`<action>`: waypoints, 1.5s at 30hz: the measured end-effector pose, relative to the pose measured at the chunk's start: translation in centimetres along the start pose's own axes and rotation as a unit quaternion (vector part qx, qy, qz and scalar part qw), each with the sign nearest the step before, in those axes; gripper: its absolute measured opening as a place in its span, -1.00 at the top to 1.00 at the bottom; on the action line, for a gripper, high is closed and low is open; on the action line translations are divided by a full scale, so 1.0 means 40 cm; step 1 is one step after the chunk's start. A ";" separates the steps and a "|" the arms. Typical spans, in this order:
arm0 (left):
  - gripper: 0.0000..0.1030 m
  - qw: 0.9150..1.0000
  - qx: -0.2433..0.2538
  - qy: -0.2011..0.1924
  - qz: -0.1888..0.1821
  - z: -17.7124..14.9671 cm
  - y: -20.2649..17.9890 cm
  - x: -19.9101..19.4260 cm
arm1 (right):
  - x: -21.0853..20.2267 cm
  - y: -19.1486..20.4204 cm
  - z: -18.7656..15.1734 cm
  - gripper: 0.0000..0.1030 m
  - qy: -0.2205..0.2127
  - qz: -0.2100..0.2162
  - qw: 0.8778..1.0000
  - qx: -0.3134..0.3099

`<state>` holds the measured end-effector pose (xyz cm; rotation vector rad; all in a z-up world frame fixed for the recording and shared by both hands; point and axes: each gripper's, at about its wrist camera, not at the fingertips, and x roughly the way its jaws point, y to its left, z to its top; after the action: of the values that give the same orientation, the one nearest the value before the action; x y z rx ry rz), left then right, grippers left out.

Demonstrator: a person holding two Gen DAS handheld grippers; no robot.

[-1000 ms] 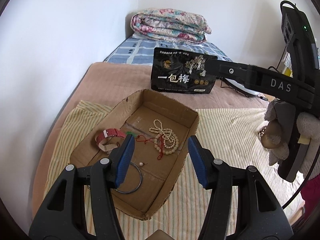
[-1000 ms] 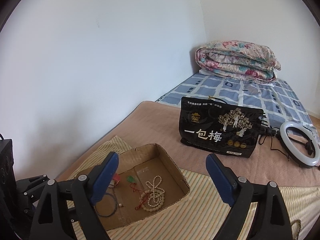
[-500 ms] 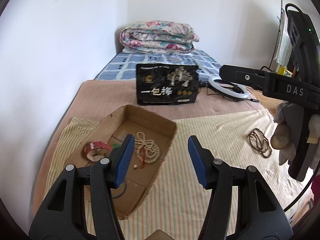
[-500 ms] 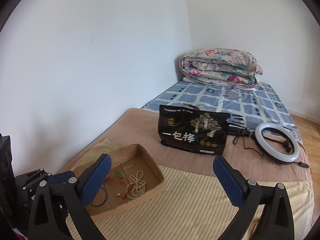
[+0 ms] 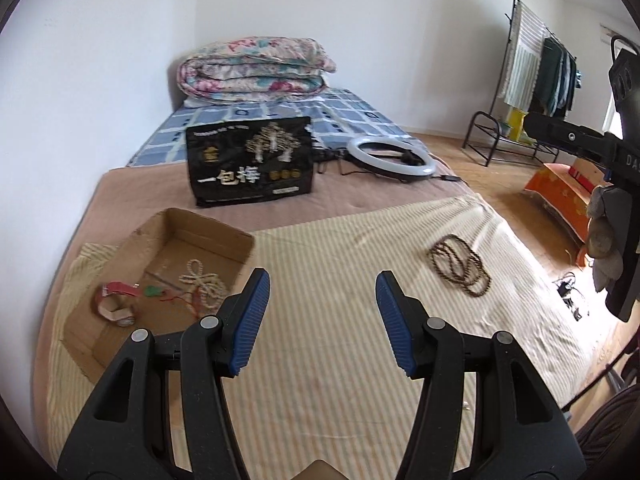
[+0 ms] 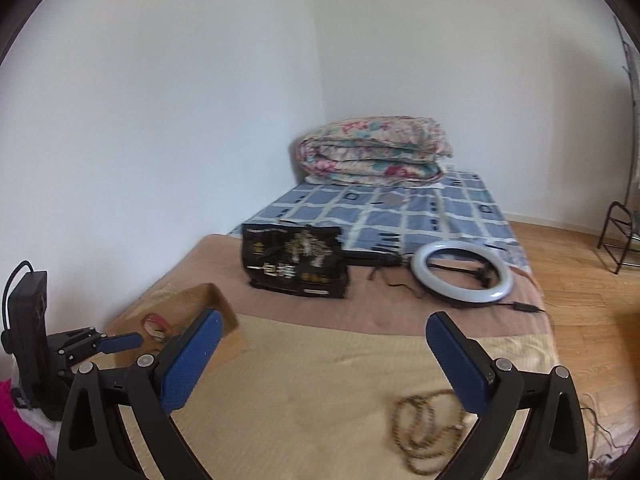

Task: Organize jewelry
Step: 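Move left tool toward another white pearl bead while right tool approaches brown wooden bead necklace, then close left tool on white pearl bead while right tool grasps brown wooden bead necklace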

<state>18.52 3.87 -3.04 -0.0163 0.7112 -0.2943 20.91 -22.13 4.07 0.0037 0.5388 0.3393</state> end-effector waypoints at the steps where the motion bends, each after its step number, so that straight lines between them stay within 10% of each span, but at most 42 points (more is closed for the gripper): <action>1: -0.10 1.000 0.003 0.002 -0.007 -0.003 -0.016 0.002 | -0.014 -0.025 -0.012 -0.99 0.003 -0.012 1.000 -0.001; 22: 0.10 0.982 0.064 0.121 -0.130 -0.288 -0.321 0.104 | -0.029 -0.328 -0.321 -0.99 0.067 -0.070 0.995 0.031; 45: 0.40 0.980 0.058 0.153 -0.110 -0.384 -0.351 0.207 | 0.304 -0.324 -0.436 -0.99 0.180 -0.017 0.982 0.062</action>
<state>10.91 -10.54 -18.40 0.0628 0.9991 -0.5572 25.97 -31.98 -18.23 0.0541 0.9179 0.2743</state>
